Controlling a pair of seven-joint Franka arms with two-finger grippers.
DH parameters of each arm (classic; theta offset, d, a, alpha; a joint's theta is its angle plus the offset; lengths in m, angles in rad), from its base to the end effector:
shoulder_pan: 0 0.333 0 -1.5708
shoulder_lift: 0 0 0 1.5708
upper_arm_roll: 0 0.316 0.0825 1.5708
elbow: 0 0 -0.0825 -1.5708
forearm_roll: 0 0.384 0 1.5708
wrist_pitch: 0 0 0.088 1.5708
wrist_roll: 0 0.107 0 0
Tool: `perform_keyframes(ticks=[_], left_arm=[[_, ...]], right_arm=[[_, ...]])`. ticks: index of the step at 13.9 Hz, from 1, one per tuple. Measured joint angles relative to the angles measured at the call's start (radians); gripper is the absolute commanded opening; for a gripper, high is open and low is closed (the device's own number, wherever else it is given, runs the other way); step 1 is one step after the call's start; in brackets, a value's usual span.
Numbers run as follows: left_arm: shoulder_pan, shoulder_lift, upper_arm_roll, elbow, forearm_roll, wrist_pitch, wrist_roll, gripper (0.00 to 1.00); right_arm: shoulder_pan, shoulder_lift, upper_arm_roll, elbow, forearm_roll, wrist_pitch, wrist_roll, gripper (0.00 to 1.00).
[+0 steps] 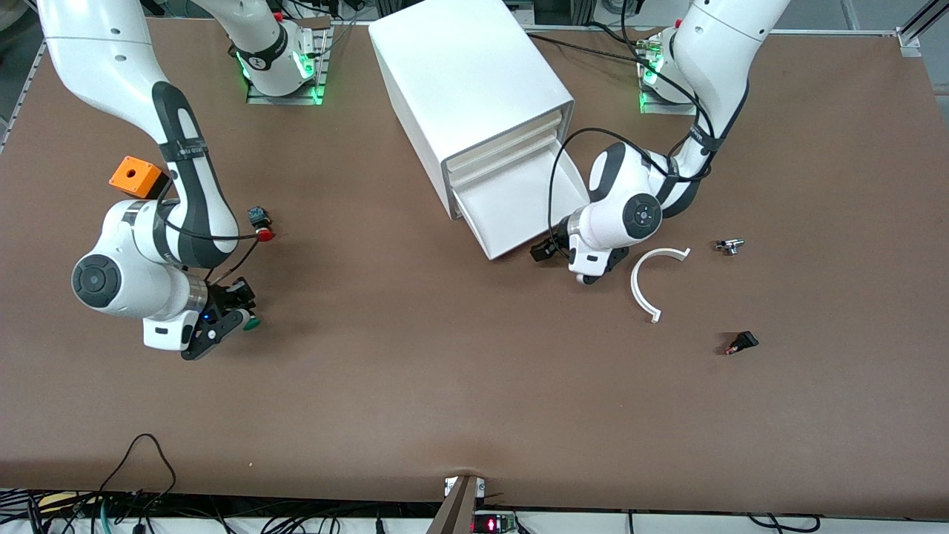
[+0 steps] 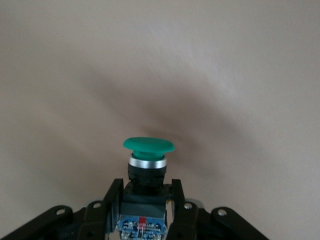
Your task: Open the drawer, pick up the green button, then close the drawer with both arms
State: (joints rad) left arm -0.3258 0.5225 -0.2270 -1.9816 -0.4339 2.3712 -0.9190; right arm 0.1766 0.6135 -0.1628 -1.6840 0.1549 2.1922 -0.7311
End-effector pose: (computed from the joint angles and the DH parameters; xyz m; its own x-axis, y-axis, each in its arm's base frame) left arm 0.5092 -0.3171 0.1972 0.6953 0.5974 -0.3996 0.6702 -0.7397 0.0603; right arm 0.6679 0.0255 0.2391 0.7792 0.6244 -0.0554 0.6198 -0.7806 -0.0809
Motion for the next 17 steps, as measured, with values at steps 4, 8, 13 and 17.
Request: perform_keyframes(ticks=[4,8,13,17], left_arm=[[-0.062,-0.016,-0.051,0.001,0.000,-0.008,-0.125,1.00],[-0.111,-0.019,-0.074,0.001,0.000,-0.008,-0.191,1.00],[-0.155,-0.020,-0.084,0.001,0.001,-0.004,-0.228,1.00],[-0.157,-0.020,-0.081,0.001,0.002,-0.005,-0.231,1.00]], right_arm=[[-0.006,-0.003,-0.001,-0.101,0.000,0.135,-0.010,0.13],[-0.007,-0.002,-0.001,-0.170,0.000,0.226,-0.010,0.84],[-0.007,-0.008,-0.001,-0.171,0.002,0.228,-0.008,0.99],[0.003,-0.086,0.007,-0.156,0.005,0.163,0.077,0.99]])
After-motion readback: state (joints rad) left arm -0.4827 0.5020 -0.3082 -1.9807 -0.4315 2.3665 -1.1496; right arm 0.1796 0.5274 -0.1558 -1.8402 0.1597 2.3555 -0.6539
